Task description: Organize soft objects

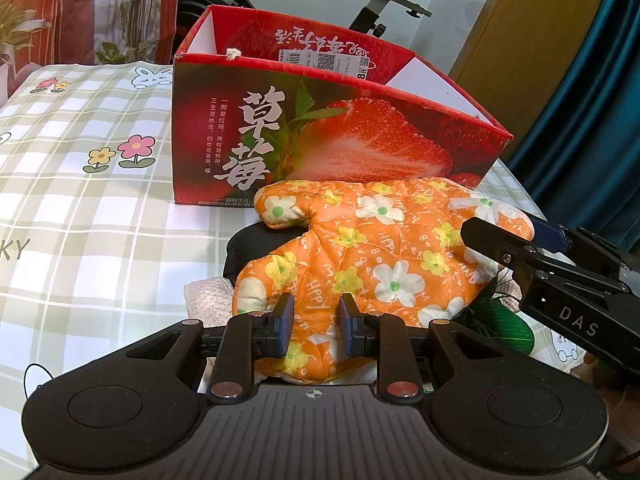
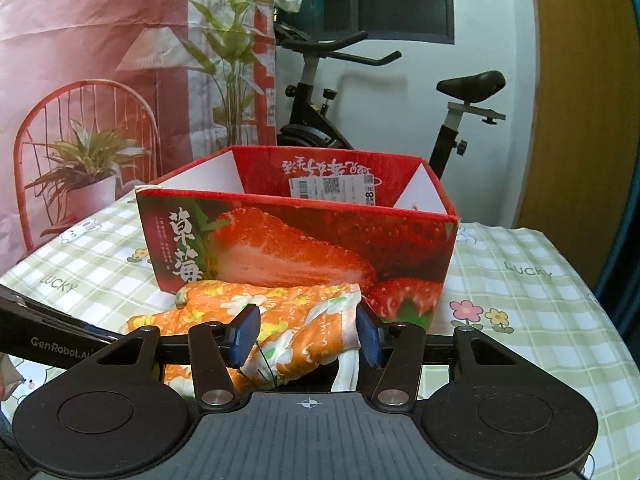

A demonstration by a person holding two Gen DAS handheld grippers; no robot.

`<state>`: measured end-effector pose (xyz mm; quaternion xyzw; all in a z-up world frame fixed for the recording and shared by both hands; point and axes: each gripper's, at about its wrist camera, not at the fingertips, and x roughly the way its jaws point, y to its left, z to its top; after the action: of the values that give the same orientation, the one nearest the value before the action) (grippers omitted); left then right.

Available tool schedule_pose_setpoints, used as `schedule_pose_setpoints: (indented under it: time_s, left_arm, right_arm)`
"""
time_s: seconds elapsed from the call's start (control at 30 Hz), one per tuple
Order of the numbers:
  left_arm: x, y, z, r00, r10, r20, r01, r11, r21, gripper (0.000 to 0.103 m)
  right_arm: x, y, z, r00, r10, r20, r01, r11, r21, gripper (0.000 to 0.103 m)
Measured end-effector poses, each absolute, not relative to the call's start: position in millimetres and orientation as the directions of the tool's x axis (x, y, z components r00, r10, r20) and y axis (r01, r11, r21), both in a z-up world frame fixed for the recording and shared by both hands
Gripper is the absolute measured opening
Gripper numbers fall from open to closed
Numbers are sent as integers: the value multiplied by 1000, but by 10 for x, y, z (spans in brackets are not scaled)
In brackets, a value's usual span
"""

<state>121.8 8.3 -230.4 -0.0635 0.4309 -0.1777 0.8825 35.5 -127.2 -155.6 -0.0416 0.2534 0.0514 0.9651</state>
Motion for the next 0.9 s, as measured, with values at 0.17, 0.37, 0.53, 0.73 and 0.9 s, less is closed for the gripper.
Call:
schedule_pose_setpoints:
  time_s: [0.17,0.37,0.53,0.73,0.9]
  left_arm:
    - [1217,85,-2303,566,-369,-738,259,929,-266,26]
    - [1218,88,-2302,566,-368,-738,259,929,-265,26]
    - [1217,87,-2304,567,-368,-737,257,929,-266,26]
    - [1215,92,-2307,567,-369,-736,255,929,-269,26]
    - [1216,90,-2309,568,-369,-736,253,929,-271,26]
  right_arm:
    - [357,-1275,-1549,865,77,-496,-122,991,-59,50]
    - [341,-1277,-1555,871,65,-486,-111,992,-66,50]
    - [329,-1317,-1548,869,56,-491,-89,995,-45,52]
    - [298,-1413,-1515,857,83,-508,-64,996,56,53]
    - [245,-1479,-1519,835,99,-542,-27,990,139,54]
